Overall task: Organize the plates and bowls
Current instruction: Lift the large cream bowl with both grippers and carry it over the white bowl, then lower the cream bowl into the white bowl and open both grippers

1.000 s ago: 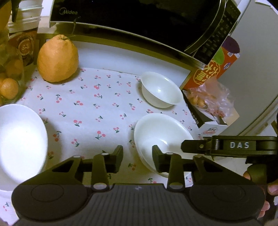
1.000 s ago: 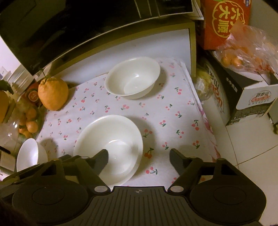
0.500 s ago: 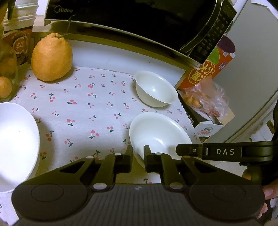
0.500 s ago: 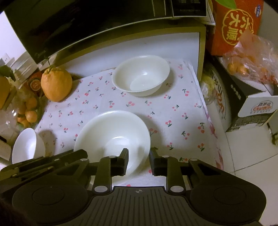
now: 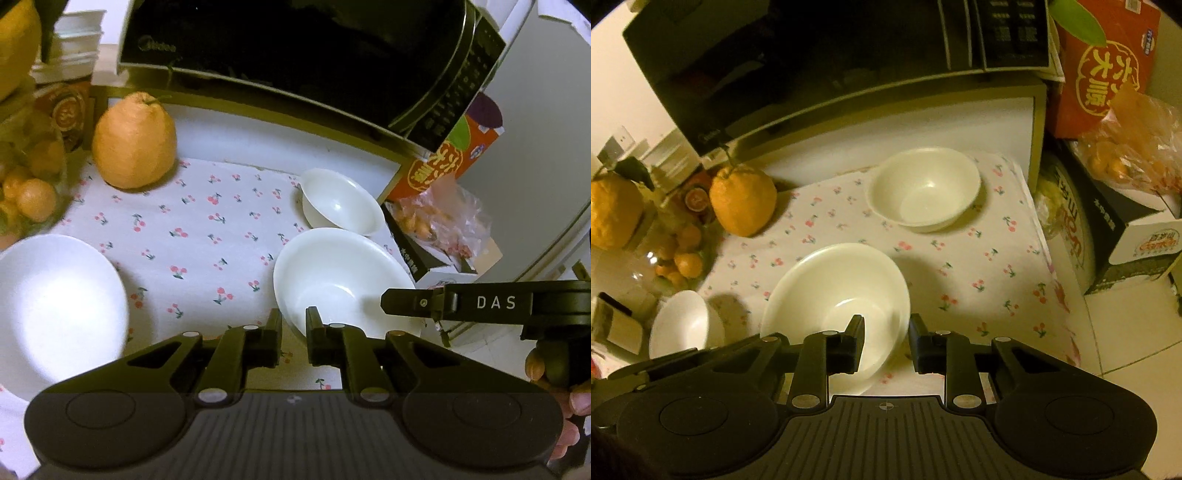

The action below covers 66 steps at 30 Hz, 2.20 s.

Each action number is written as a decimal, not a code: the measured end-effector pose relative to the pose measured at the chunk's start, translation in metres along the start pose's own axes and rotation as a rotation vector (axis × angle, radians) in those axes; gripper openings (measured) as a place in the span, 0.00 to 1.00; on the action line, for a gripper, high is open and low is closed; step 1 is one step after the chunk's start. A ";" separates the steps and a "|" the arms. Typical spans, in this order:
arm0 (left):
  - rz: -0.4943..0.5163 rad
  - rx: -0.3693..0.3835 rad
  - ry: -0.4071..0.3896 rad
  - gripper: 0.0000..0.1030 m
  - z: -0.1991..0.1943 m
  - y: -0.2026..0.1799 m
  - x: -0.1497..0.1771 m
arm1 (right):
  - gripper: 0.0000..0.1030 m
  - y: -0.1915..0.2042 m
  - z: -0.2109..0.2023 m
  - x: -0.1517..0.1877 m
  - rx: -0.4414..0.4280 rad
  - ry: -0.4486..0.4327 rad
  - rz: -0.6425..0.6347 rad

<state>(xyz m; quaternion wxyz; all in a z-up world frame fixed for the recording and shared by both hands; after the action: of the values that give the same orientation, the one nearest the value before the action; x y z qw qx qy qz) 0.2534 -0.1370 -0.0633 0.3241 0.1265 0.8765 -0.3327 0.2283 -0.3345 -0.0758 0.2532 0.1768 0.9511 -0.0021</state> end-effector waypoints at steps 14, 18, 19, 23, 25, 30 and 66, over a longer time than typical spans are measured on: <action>-0.006 -0.058 -0.049 0.11 -0.054 0.019 -0.012 | 0.24 0.056 -0.028 -0.011 -0.084 -0.044 -0.030; -0.026 -0.076 -0.058 0.11 -0.069 0.032 -0.013 | 0.24 0.079 -0.031 -0.010 -0.103 -0.048 -0.058; -0.032 -0.082 -0.059 0.11 -0.072 0.035 -0.013 | 0.24 0.085 -0.032 -0.010 -0.107 -0.048 -0.065; -0.046 -0.102 -0.062 0.12 -0.084 0.045 -0.013 | 0.25 0.105 -0.035 -0.009 -0.118 -0.049 -0.093; -0.053 -0.112 -0.064 0.12 -0.089 0.050 -0.013 | 0.25 0.115 -0.035 -0.009 -0.124 -0.050 -0.104; -0.056 -0.146 -0.065 0.12 -0.103 0.063 -0.012 | 0.25 0.138 -0.035 -0.004 -0.133 -0.044 -0.129; -0.017 -0.344 0.066 0.13 -0.108 0.110 0.006 | 0.28 0.205 0.007 0.032 -0.065 0.084 -0.263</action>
<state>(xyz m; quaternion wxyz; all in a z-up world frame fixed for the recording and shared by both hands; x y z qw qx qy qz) 0.2444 0.0166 -0.0609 0.3091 0.0726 0.9318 -0.1761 0.2749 -0.1323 -0.0794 0.2161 0.0423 0.9755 0.0032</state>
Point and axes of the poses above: each gripper's, at about its wrist camera, not at the fingertips, and z roughly the way its jaws point, y to its left, x to its underside, the point moved 7 cm from there along z, roughly the way its jaws point, and after that the axes turned 14 degrees about x, right-handed, at the moved point
